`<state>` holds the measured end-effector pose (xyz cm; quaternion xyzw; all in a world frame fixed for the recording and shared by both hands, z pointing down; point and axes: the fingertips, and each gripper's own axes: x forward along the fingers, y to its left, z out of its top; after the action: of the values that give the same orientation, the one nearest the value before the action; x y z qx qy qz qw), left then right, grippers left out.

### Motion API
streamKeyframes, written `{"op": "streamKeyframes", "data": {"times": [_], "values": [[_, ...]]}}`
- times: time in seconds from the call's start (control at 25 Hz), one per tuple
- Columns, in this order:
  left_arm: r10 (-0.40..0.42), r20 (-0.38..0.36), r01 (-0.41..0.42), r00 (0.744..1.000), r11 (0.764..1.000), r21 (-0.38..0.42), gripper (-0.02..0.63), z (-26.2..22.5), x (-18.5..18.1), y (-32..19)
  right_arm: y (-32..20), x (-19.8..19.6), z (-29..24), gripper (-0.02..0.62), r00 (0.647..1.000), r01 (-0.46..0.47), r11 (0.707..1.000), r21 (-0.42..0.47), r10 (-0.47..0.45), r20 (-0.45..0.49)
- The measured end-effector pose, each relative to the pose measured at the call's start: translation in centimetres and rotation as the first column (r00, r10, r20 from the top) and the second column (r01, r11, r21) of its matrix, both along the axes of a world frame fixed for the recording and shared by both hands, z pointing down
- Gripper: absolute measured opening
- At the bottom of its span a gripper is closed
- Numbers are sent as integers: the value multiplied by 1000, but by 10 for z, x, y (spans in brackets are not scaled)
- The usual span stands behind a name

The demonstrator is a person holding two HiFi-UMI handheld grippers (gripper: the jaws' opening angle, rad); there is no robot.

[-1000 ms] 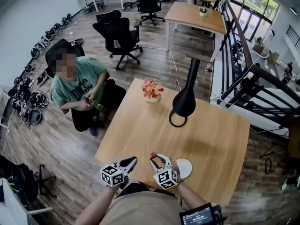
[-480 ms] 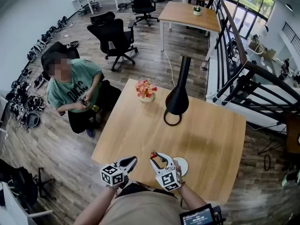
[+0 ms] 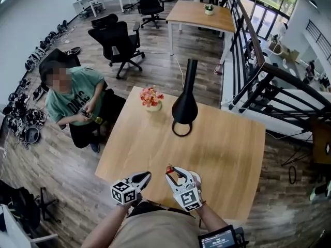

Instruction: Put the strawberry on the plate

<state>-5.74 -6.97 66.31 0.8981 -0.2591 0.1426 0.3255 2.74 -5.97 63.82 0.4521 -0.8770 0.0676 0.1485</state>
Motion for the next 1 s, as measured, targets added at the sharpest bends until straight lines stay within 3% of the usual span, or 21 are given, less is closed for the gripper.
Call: {"op": "streamKeyframes", "data": {"times": [1.0], "values": [[8,-1,-8,1000,1000,-7,6,8,47,19,31,93,7,150,992,-122,992,17,122,-15]]}}
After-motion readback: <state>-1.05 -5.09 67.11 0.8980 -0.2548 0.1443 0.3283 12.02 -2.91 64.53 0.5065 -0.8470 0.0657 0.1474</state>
